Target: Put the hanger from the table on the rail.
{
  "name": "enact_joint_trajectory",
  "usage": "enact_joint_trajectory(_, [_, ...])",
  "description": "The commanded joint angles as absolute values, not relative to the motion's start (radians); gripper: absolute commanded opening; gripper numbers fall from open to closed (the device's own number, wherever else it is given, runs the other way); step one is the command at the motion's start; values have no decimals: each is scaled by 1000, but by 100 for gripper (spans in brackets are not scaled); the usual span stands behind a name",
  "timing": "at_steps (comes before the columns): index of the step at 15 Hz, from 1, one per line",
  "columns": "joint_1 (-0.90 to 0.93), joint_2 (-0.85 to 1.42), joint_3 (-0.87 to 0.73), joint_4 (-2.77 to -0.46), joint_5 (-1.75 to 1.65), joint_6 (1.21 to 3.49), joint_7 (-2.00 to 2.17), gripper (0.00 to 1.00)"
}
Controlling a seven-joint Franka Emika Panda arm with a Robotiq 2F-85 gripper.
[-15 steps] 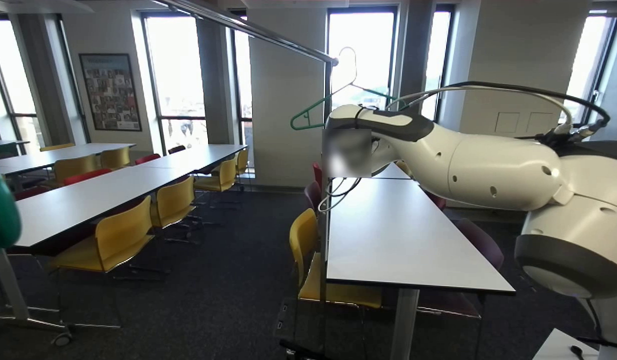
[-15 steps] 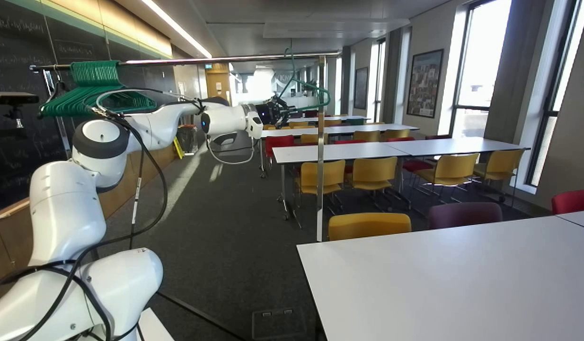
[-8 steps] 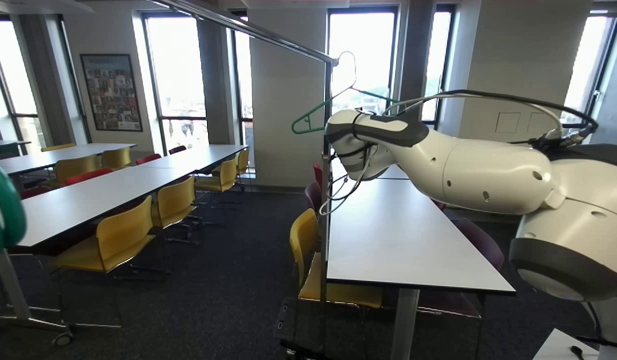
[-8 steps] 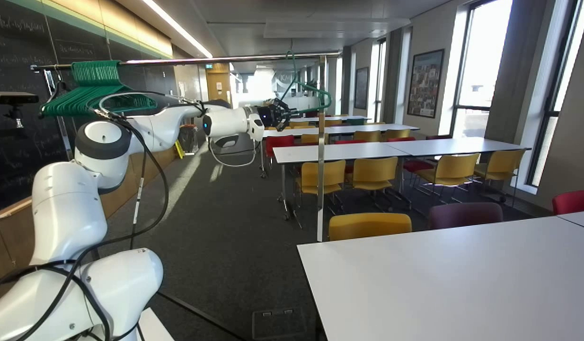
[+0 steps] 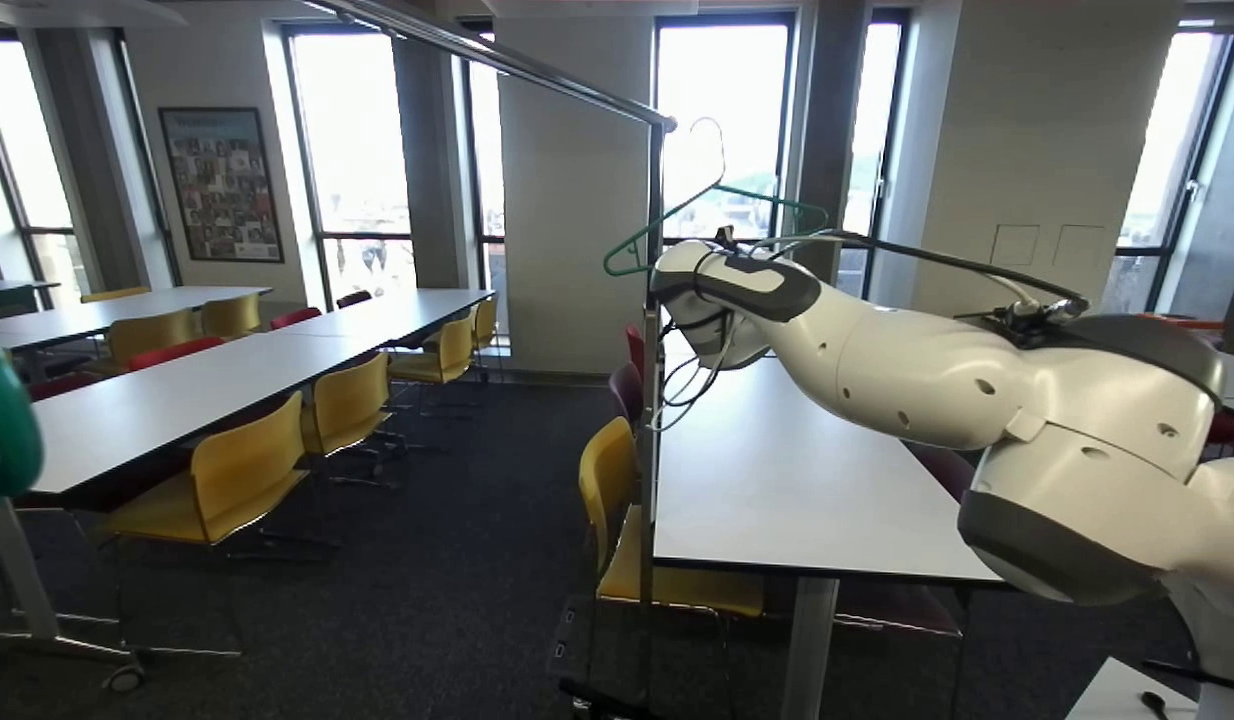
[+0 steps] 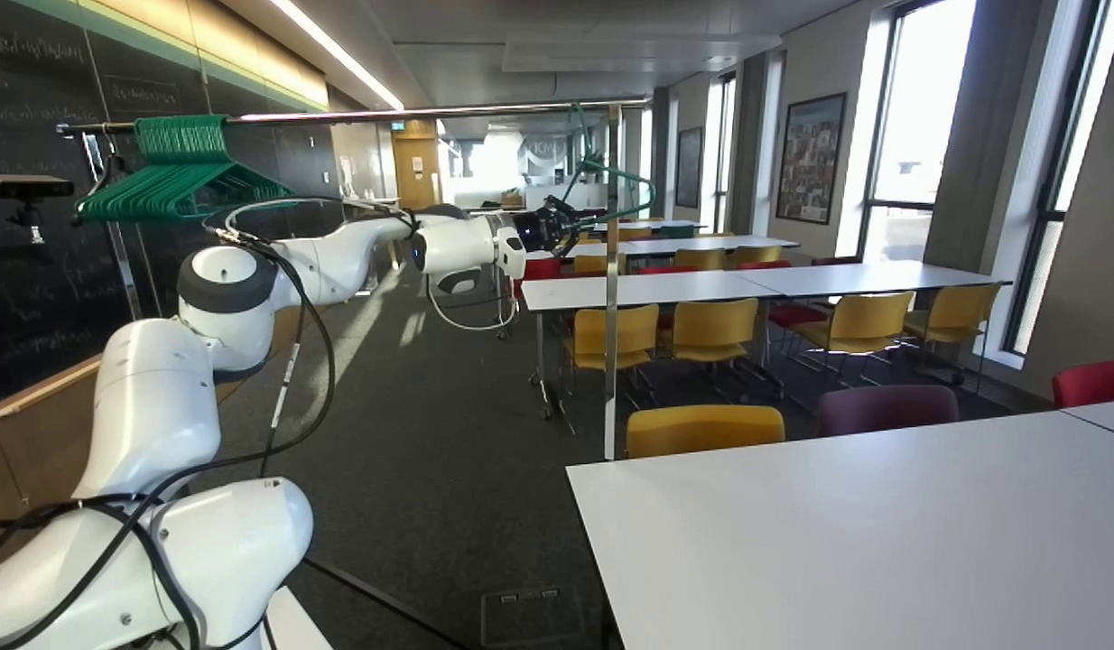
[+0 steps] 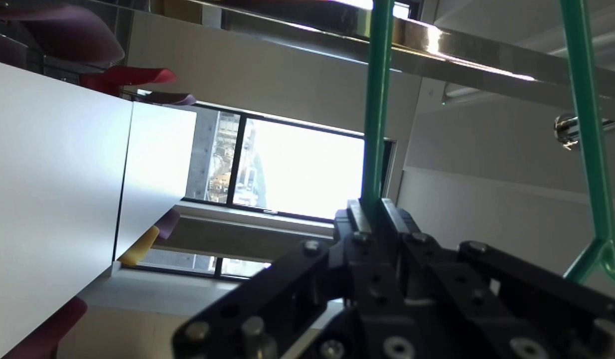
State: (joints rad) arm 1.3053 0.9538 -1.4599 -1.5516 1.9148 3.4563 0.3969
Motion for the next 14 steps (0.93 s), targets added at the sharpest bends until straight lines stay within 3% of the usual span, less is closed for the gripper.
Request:
enact_joint_trajectory(1, [1258, 965, -1455, -1412, 1899, 3456, 436, 2])
enact_joint_trajectory(7, [1223, 971, -1452, -1268, 1895, 3456, 450, 2])
enact_joint_trajectory(14, [1206, 878, -1360, -1323, 1772, 3456, 305, 2])
